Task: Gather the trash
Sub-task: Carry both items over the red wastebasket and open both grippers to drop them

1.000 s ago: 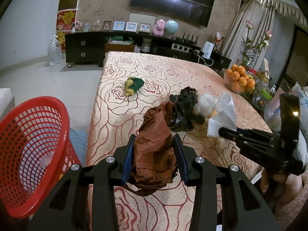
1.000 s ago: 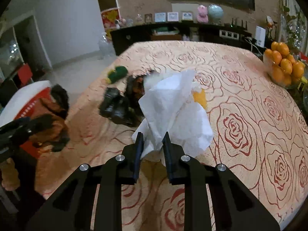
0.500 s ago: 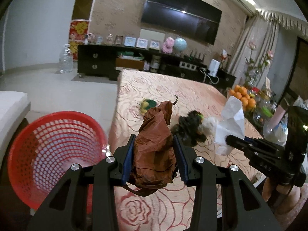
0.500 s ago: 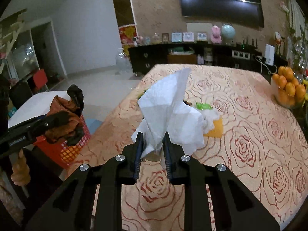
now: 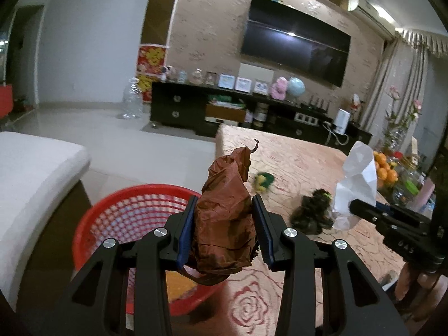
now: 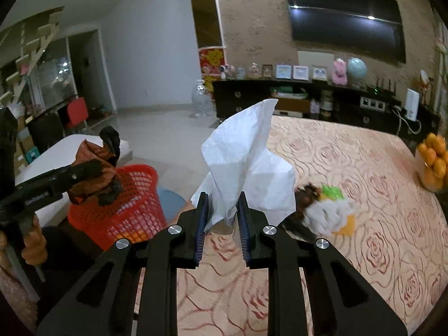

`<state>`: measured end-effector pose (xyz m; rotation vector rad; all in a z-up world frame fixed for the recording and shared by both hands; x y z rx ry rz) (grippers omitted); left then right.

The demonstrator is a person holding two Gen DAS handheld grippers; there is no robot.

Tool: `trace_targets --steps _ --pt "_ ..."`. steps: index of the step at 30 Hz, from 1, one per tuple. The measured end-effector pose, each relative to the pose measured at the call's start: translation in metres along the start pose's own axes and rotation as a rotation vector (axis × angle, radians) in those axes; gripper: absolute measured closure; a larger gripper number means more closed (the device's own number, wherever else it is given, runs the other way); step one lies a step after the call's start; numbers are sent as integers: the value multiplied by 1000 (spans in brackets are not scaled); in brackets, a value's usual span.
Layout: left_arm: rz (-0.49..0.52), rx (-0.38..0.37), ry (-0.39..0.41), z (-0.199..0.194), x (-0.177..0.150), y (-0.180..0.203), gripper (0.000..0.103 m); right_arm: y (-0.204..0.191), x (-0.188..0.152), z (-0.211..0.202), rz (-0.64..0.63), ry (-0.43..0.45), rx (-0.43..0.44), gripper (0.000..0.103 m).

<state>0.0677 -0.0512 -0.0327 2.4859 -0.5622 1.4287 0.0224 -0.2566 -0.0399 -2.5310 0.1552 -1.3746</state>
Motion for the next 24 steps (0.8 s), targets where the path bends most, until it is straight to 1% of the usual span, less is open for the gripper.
trace_targets --steps 7,12,15,24 --pt "-29 82 -3 -8 -1 -28 65 -40 14 17 -51 -2 54 82" --pt "-67 134 -15 -8 -3 -47 65 -62 19 35 -69 -21 87 82" --pt "-73 167 -32 -5 -6 -55 65 -73 20 47 -78 -41 110 82" --pt "-109 194 -83 14 -19 -72 65 -109 11 84 -130 -116 163 82"
Point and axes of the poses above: each gripper's, at about its wrist camera, not at the fingertips, and z roughly the way its jaws point, y to its right, x to its top, the point moved 5 cm from there along z, roughly the way its jaws point, and after that the axes turned 11 degrees about z, right-handed, at the moved point
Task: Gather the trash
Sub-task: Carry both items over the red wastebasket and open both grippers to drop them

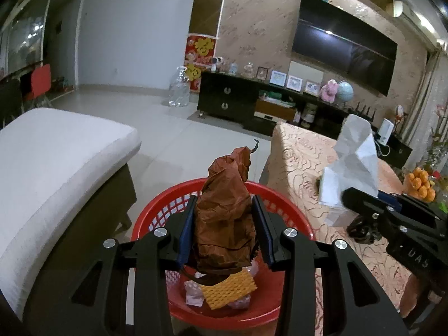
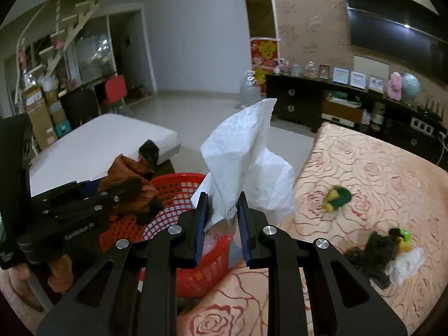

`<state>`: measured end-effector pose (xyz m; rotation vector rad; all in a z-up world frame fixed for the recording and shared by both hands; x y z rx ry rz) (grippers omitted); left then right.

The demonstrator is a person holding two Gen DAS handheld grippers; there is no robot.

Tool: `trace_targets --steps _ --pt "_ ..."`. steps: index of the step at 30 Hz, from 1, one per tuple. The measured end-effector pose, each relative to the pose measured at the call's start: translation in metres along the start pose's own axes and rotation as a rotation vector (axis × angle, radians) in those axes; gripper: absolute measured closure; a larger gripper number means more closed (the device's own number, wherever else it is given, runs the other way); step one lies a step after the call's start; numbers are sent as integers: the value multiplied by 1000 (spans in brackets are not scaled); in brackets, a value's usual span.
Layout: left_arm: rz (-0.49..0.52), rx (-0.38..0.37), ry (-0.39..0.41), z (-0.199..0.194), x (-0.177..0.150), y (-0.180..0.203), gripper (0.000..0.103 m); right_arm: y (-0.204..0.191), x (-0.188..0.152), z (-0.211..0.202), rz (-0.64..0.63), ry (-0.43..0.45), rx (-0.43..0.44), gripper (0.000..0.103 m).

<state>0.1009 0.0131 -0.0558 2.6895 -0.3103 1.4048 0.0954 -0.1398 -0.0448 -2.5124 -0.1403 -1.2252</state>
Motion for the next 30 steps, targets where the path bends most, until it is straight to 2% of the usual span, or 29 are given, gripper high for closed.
trace_targets --steps 6,10,13,15,18,20,30 --pt "8 44 -34 12 -9 -12 65 -8 -8 30 -1 -84 31 82" --pt "-11 39 -53 16 -13 -19 62 -12 -16 43 4 -128 50 80" --pt "-18 42 -51 16 -14 -22 59 -12 -19 45 13 -141 62 72" --pt "-26 39 -47 15 -13 -23 54 -11 -19 44 20 -140 64 64" --pt "-43 33 -31 12 -12 -25 39 -8 -19 40 35 -133 61 60" --pt "-55 25 -24 12 -13 -27 34 -5 -19 36 45 -126 60 59" --pt "-100 14 -3 8 -13 -31 29 9 -19 11 79 -74 40 54"
Point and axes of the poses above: each gripper's, at about its wrist camera, not at the fingertips, and z roughly the way its jaws point, y to its right, x to its top, the point moved 5 cm from there along z, roughly the way its jaws point, and after that the axes turned 11 degrees about z, right-handed, at the moved point
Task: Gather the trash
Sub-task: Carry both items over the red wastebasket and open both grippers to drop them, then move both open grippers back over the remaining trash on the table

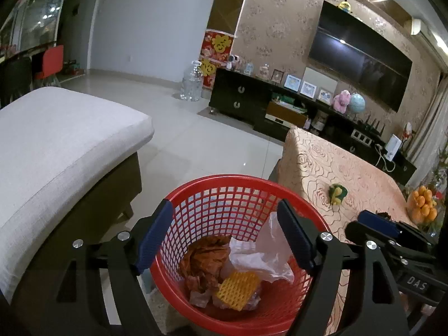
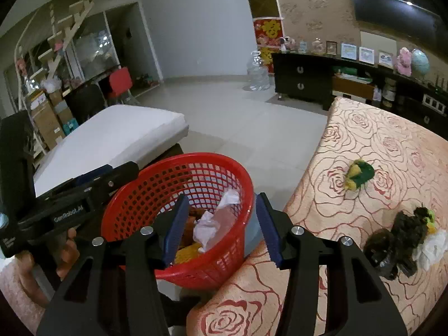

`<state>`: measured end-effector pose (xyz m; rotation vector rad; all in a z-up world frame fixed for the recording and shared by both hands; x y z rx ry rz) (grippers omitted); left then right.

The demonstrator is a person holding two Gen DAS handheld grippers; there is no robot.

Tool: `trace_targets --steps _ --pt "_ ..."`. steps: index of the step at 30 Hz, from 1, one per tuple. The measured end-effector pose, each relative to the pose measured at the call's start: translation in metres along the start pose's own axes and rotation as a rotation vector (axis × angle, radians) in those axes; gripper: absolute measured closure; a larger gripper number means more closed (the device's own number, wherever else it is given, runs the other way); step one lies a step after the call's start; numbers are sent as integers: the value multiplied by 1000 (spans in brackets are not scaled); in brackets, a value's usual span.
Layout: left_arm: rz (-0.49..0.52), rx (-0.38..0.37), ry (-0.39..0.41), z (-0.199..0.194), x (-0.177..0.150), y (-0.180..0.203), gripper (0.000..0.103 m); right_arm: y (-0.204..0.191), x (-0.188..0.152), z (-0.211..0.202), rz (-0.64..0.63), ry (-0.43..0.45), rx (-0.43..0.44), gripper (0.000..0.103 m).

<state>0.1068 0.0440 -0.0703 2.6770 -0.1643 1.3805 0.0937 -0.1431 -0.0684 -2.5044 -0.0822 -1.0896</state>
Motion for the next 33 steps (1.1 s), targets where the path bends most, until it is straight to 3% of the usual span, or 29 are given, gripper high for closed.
trace_targets --steps 8,13,26,33 --pt "28 -6 5 -2 0 8 29 20 -8 -16 22 29 -57 53" --pt "38 -20 14 -2 1 16 29 44 -17 -36 42 64 -127 46" --pt "130 -69 16 1 -2 58 28 176 -45 -107 222 151 -394 37" --pt "197 -113 24 3 -4 91 25 215 -54 -121 291 194 -464 34"
Point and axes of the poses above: each gripper's, at about its wrist camera, not at the fingertips, and z roughly the way its jaws point, y to its right, x to its top, the point moved 5 cm from there along z, roughly the way its jaws point, and after that the axes turned 11 degrees about z, right-handed, at the moved point
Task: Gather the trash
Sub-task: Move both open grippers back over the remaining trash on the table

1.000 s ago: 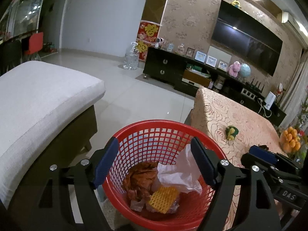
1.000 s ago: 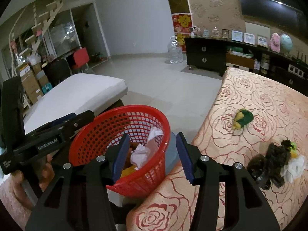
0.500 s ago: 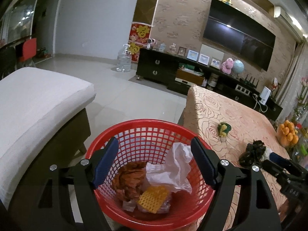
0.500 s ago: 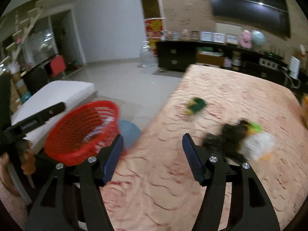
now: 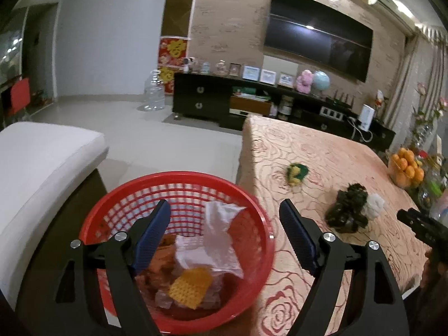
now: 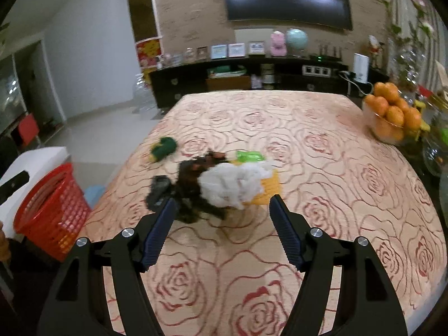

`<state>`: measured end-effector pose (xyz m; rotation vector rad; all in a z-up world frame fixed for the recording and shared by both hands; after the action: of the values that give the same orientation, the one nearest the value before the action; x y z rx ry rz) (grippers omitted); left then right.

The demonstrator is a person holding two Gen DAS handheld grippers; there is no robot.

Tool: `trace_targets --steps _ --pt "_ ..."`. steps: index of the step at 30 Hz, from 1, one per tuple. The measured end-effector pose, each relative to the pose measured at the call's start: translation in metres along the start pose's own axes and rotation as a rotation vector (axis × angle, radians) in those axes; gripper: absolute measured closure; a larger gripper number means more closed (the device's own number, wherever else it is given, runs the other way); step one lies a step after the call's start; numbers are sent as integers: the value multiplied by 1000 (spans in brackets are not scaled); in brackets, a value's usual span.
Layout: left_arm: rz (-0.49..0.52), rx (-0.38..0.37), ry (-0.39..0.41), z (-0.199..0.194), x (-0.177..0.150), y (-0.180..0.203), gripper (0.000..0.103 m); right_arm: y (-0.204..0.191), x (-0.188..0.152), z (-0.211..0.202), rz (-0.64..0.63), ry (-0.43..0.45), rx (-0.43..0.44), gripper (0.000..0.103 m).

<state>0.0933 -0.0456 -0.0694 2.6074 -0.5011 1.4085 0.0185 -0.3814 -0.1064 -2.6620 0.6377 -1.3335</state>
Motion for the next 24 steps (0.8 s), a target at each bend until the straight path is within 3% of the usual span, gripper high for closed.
trace_targets --steps 10,24 --pt "81 -85 -29 16 4 51 23 26 -4 10 64 -31 -36 27" --pt "255 -231 -143 86 1 150 22 28 -5 10 64 -36 -45 25"
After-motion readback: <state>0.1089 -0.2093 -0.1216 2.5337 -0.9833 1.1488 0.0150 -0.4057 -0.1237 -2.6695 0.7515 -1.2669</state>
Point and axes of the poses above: each gripper's, at about its wrist camera, not at the fingertips, and z roughly the way its jaws point, y to its right, x to its top, the point moved 5 cm from there along z, roughly the way its jaws point, and after that the axes turned 11 degrees about z, right-handed, at the moved point
